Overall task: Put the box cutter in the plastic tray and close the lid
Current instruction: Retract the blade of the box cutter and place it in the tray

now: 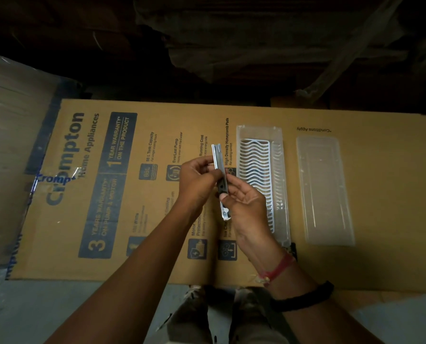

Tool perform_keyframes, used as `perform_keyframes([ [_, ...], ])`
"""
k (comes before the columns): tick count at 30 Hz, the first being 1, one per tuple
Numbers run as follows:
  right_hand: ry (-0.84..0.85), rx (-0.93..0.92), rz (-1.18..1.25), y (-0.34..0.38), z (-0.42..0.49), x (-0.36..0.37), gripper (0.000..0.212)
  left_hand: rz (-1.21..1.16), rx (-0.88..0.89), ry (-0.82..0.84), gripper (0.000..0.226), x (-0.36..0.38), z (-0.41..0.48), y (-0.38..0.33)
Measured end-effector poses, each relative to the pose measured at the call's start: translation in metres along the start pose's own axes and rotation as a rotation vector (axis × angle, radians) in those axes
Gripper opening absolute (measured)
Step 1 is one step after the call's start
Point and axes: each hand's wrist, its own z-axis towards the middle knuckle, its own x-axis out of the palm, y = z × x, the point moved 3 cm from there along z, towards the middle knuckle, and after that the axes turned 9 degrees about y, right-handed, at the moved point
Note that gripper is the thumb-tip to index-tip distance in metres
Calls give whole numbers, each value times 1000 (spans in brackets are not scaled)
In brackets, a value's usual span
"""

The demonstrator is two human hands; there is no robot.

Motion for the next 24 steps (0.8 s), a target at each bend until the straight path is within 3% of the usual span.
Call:
perform_keyframes([
  [13,-101,-60,-89,3,-11,-35,46,152,-18,59,22,34,-3,0],
  [17,-110,-115,-341,8,-13,-46,37,166,-40,72,23,44,-1,3],
  [20,-106,-201,-722,16,-18,-52,27,224,-44,64,26,50,-2,5],
  [24,-141,-144,-1071,21,-15,-57,17,336,-35,71,30,63,-4,7],
])
